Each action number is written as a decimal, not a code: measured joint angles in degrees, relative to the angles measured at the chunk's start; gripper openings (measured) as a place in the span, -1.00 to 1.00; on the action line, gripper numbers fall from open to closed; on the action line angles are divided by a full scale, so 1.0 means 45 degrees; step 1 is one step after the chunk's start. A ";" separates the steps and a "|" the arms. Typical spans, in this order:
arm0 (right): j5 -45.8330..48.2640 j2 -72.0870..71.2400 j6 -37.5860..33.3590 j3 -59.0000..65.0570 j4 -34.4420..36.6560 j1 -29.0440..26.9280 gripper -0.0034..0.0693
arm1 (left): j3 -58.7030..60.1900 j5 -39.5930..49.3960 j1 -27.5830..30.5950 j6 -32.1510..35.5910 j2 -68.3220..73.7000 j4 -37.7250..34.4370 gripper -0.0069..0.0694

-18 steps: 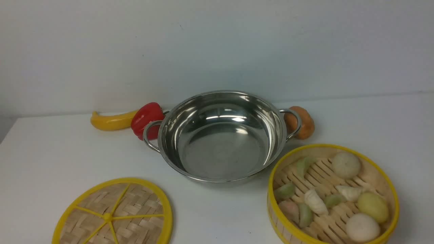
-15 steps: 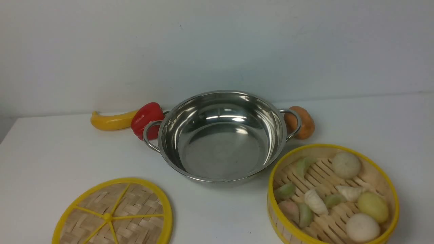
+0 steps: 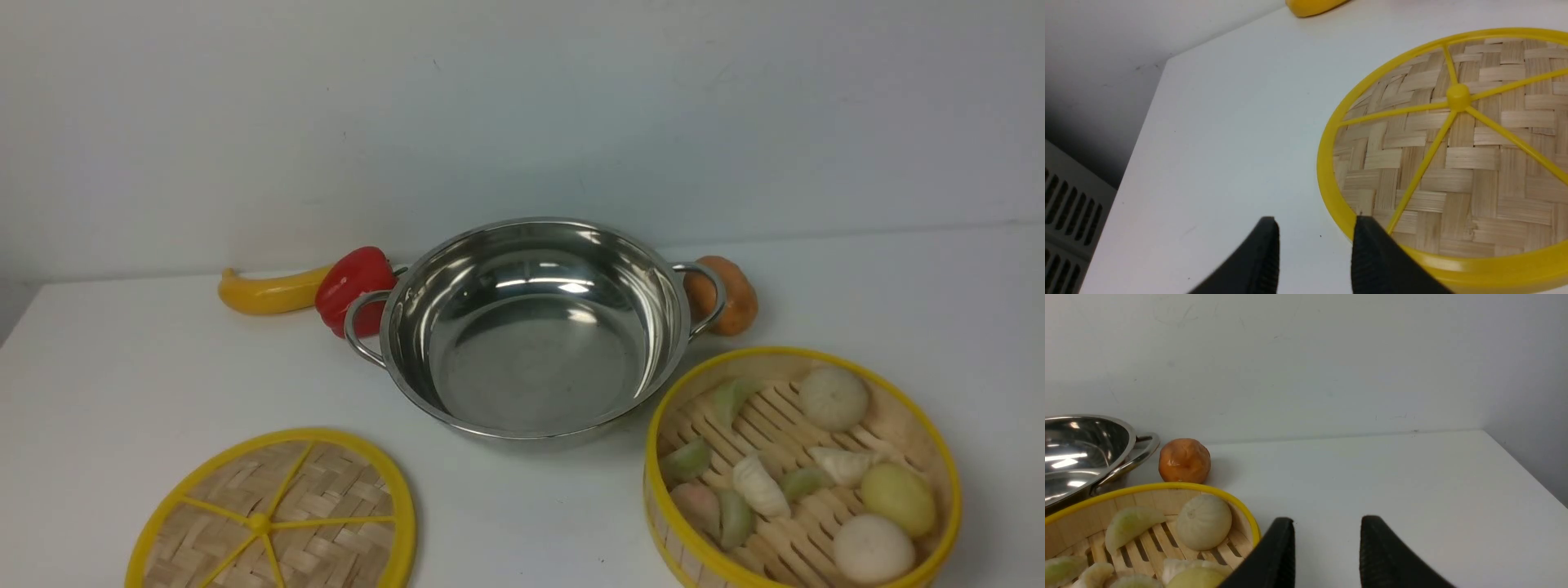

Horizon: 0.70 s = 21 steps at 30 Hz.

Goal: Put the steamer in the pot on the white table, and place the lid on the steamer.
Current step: 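Reach for and grasp the rim of the bamboo steamer holding the buns with the right gripper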

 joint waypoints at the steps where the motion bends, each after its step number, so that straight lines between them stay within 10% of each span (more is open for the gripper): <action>1: 0.0000 0.0000 0.0000 0.0000 0.0000 0.0000 -0.24 | 0.0000 0.0000 0.0000 0.0000 0.0000 0.0000 -0.19; 15: -0.0013 0.0000 0.0066 0.0000 0.0095 0.0000 -0.24 | 0.0000 -0.0019 0.0000 0.0000 0.0000 0.1472 -0.19; 21: -0.0574 0.0000 0.1156 0.0000 0.2624 0.0000 -0.24 | 0.0000 -0.2044 0.0000 0.0076 0.0000 0.2426 -0.19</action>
